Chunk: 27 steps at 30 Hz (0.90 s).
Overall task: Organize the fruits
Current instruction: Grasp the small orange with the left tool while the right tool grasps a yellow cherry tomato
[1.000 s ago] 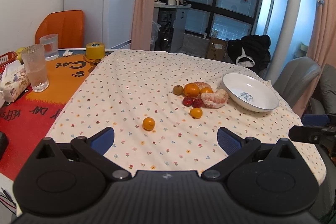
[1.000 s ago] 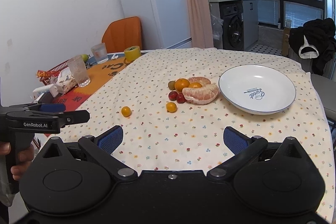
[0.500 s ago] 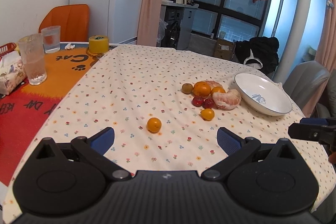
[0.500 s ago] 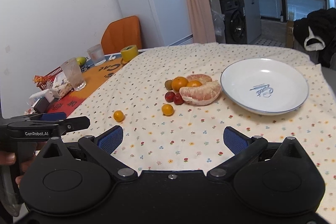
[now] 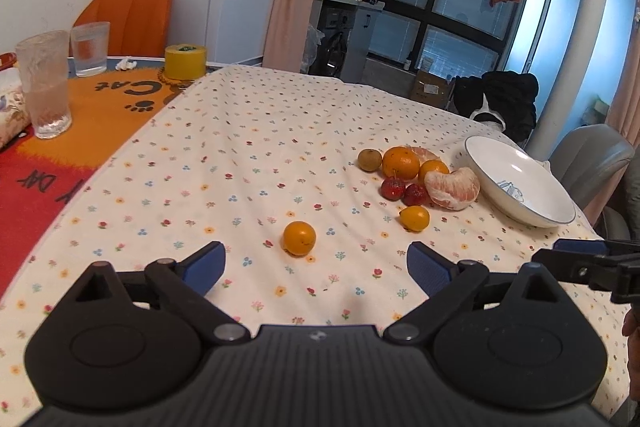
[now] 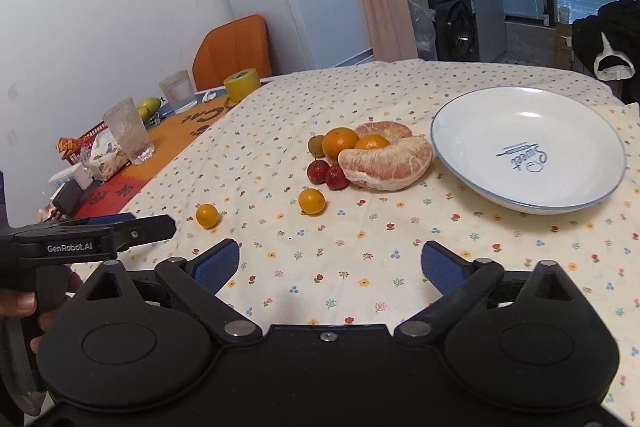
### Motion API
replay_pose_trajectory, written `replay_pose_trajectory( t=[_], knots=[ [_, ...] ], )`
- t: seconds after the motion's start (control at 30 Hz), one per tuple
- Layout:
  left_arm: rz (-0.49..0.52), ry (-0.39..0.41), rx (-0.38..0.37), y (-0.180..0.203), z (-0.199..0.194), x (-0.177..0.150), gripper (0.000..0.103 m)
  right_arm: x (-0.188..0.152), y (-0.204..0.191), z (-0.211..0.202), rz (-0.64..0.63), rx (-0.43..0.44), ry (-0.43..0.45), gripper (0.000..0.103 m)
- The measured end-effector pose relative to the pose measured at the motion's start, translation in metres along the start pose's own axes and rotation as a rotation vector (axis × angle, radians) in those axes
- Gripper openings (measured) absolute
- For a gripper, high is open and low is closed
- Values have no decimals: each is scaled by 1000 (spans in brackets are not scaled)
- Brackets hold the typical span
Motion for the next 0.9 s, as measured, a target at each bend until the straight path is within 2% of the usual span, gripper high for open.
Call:
replay_pose_trajectory(
  t=[0.1, 0.17, 0.3, 0.43, 0.53, 0.6, 0.77, 0.9],
  knots=[
    [1, -9, 2, 1, 12, 0, 90, 1, 1, 11, 1, 16, -17, 90],
    [-6, -20, -1, 0, 20, 0, 82, 2, 2, 18, 1, 27, -26, 85],
    [-8, -33, 1, -1, 32, 2, 76, 5, 3, 32, 7, 42, -44, 81],
    [-16, -39, -5, -1, 42, 5, 62, 7, 7, 46, 19, 47, -56, 74],
    [-20, -52, -1, -2, 49, 7, 58, 10, 9, 55, 30, 57, -72, 67],
    [-23, -59, 3, -3, 53, 8, 55, 12, 8, 59, 27, 65, -74, 66],
    [-20, -77, 17, -7, 60, 9, 29, 17, 7, 73, 15, 78, -87, 60],
    [-34, -75, 10, -12, 60, 12, 23, 21, 4, 83, 6, 82, -97, 58]
  ],
)
Point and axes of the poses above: each gripper's, at about its wrist camera, not at the fingertips, and z roughly the way its jaws point, y to its right, x to its top, the point moved 2 cm from there along z, roughly the way its jaws point, and after that the axes turned 5 degrees about x, right-handed, at the moved point
